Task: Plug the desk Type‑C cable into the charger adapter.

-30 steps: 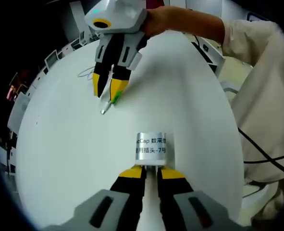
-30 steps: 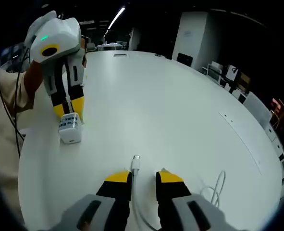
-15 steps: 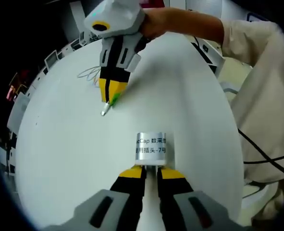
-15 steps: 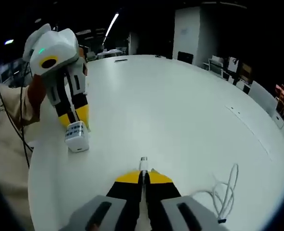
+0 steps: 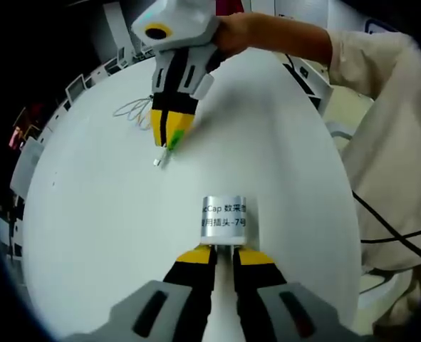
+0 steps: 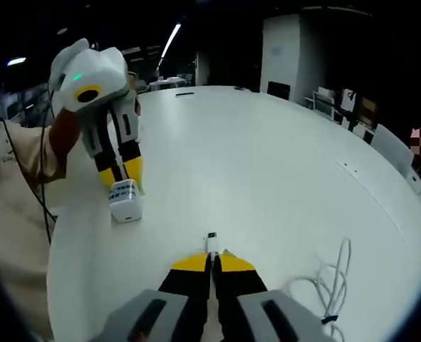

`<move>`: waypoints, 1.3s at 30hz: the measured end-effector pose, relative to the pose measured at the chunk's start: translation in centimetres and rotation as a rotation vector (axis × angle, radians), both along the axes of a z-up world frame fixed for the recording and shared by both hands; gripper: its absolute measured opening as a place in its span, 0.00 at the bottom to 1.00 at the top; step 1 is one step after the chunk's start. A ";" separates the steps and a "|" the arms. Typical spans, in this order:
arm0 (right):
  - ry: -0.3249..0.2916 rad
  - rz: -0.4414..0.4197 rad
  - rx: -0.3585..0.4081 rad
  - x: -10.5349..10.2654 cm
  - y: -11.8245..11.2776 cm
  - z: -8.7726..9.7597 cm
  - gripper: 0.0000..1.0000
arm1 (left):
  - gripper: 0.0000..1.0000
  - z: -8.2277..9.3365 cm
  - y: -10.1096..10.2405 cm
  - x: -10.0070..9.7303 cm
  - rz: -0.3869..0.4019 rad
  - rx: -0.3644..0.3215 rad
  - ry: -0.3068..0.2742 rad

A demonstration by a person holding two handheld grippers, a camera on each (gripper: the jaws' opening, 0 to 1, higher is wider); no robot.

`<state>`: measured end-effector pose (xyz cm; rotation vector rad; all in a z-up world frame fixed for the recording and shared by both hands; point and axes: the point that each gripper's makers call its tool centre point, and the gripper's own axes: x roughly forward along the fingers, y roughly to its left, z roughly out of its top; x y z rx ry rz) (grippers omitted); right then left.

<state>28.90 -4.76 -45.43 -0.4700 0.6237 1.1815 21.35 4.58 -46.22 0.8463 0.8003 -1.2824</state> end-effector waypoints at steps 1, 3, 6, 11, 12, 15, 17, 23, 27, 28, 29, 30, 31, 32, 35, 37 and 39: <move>0.005 0.013 0.008 -0.3 0.0 0.1 0.05 | 0.11 0.0 0.0 0.0 0.000 0.000 -0.001; 0.014 0.031 0.010 -1.0 -0.1 0.2 0.05 | 0.11 0.0 0.0 0.0 0.001 0.001 -0.001; 0.021 0.057 0.010 -1.7 -0.2 0.2 0.05 | 0.11 0.0 0.0 0.0 0.000 0.002 -0.002; 0.047 0.088 0.028 -2.9 -0.1 0.5 0.05 | 0.11 0.0 0.0 0.1 0.003 0.000 -0.005; 0.057 0.094 0.036 -3.3 -0.1 0.6 0.05 | 0.11 0.1 0.0 0.1 0.004 -0.001 -0.006; 0.072 0.118 0.048 -4.2 0.2 0.9 0.05 | 0.11 0.1 0.1 0.1 0.004 -0.004 -0.007; 0.073 0.131 0.046 -4.7 0.3 0.9 0.05 | 0.11 0.1 0.1 0.1 0.003 -0.004 -0.007; 0.082 0.155 0.046 -5.6 0.5 1.1 0.05 | 0.11 0.1 0.0 0.1 0.003 -0.010 -0.004; 0.093 0.174 0.041 -6.0 0.6 1.2 0.05 | 0.11 0.1 0.0 0.1 0.001 -0.016 -0.001; 0.094 0.180 0.039 -6.2 0.7 1.2 0.05 | 0.11 0.1 0.0 0.1 -0.001 -0.017 0.000; 0.094 0.185 0.039 -6.2 0.8 1.1 0.05 | 0.11 0.1 0.0 0.1 -0.002 -0.018 0.002; 0.097 0.189 0.040 -6.4 0.9 1.1 0.05 | 0.11 0.1 0.0 0.1 -0.005 -0.020 0.002; 0.101 0.192 0.042 -6.5 1.0 1.1 0.05 | 0.11 0.1 0.0 0.1 -0.009 -0.022 0.003; 0.103 0.194 0.047 -6.5 1.0 1.1 0.05 | 0.11 0.1 0.1 0.1 -0.009 -0.024 0.005; 0.112 0.201 0.052 -6.6 1.4 0.9 0.05 | 0.11 0.1 0.1 0.2 -0.009 -0.028 0.010; 0.118 0.206 0.051 -6.7 1.6 0.7 0.05 | 0.11 0.1 0.0 0.1 -0.007 -0.030 0.013; 0.124 0.211 0.052 -6.8 1.7 0.5 0.05 | 0.11 0.1 0.0 0.1 -0.007 -0.031 0.013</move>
